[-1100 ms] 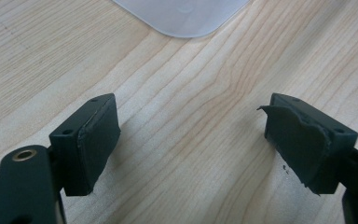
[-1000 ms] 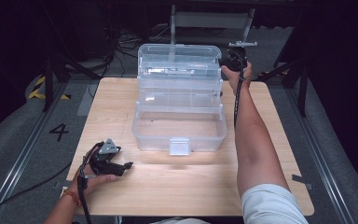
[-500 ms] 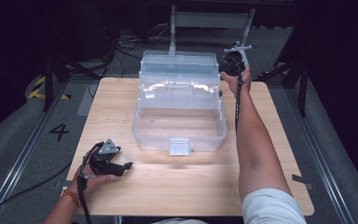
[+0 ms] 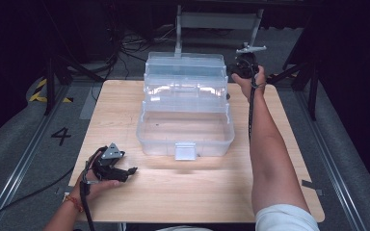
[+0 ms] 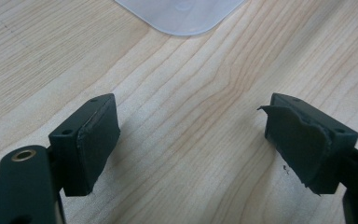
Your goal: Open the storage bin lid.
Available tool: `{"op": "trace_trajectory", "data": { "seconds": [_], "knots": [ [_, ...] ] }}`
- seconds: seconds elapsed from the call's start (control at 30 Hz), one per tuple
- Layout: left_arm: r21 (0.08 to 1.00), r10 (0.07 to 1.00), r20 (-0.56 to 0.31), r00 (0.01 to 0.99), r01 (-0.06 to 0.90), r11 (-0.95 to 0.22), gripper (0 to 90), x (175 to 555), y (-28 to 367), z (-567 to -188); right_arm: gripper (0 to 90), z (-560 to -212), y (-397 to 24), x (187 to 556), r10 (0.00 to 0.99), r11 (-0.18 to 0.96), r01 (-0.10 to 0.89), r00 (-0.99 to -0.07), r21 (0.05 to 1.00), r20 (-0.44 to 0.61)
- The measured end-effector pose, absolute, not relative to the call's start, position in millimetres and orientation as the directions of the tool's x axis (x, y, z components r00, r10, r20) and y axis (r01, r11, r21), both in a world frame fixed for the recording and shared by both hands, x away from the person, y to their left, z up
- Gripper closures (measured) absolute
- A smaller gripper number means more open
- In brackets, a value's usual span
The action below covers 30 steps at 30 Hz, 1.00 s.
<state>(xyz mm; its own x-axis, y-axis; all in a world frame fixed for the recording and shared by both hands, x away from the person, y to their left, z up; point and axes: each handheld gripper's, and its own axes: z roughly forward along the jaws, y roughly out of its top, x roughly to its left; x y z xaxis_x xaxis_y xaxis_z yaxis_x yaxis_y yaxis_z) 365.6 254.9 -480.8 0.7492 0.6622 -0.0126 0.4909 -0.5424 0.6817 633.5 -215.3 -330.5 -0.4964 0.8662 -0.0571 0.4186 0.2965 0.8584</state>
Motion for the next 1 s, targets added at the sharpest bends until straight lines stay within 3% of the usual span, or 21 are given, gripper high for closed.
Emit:
{"op": "trace_trajectory", "data": {
  "seconds": [0.53,1.0],
  "knots": [
    [0.683,0.664,-0.02,0.748,0.495,-0.537,17.9,366,254,-481,73.5,-305,-247,566,0.84,0.319,0.357,-0.535,0.878,-0.088],
    [0.687,0.668,-0.024,0.744,0.498,-0.529,17.6,366,253,-482,65.7,-313,-271,517,0.811,0.366,0.356,-0.576,0.86,-0.107]
  ]
}}
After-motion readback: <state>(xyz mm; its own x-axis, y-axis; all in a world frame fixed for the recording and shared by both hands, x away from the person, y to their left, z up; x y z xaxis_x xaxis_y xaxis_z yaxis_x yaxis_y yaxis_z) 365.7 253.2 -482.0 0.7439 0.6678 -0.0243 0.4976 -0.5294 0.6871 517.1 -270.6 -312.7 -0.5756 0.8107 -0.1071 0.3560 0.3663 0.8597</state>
